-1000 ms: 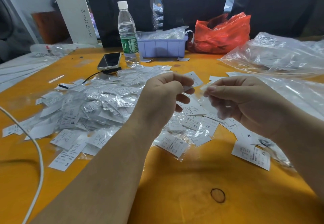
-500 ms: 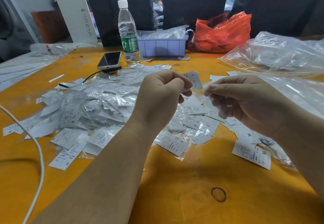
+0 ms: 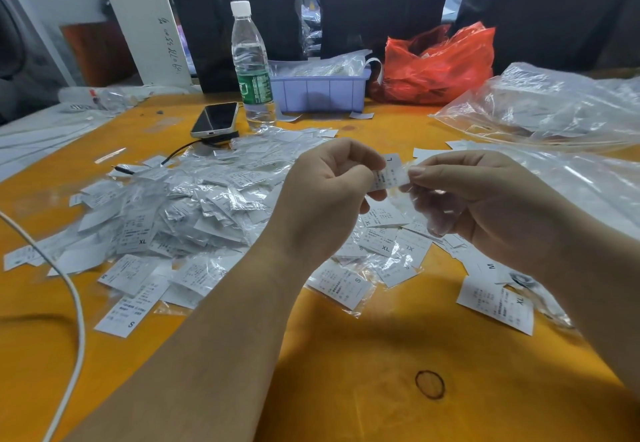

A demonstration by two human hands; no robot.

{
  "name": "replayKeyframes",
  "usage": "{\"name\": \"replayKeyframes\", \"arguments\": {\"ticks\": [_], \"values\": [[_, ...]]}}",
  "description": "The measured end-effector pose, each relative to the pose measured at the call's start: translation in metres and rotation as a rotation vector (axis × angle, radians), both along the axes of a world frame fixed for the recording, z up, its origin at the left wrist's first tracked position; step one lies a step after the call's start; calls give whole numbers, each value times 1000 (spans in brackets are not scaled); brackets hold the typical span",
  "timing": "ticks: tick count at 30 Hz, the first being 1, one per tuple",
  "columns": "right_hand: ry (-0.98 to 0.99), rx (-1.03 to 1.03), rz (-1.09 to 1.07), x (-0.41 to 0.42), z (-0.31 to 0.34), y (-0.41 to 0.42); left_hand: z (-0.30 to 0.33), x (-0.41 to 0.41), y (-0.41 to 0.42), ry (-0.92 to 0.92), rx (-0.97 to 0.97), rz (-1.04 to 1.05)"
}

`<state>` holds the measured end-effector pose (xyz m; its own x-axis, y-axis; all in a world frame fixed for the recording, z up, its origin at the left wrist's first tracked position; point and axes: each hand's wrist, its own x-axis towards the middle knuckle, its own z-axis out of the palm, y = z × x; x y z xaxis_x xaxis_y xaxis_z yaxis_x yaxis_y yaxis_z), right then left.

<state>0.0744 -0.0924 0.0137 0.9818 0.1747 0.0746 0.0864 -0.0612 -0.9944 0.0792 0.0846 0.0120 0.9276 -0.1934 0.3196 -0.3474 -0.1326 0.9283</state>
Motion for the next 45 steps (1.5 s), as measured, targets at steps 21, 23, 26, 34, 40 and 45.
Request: {"name": "replayKeyframes", "arguments": {"ticks": [21,23,26,34,40,45], "values": [[-64,19,-105,0,-8,7,-4,1,-1,-73,154,-2],[-71,14,-104,1,-9,6,-4,1,-1,-68,145,-4],[-83,-24,-64,2,-8,3,-3,0,-1,-76,152,-1],[-91,-168,60,3,1,-6,-3,0,0,-97,185,44],[-49,-229,160,2,4,-10,-7,1,-1,-172,235,53],[-33,-242,186,1,4,-11,-6,2,-1,-208,251,54]]}}
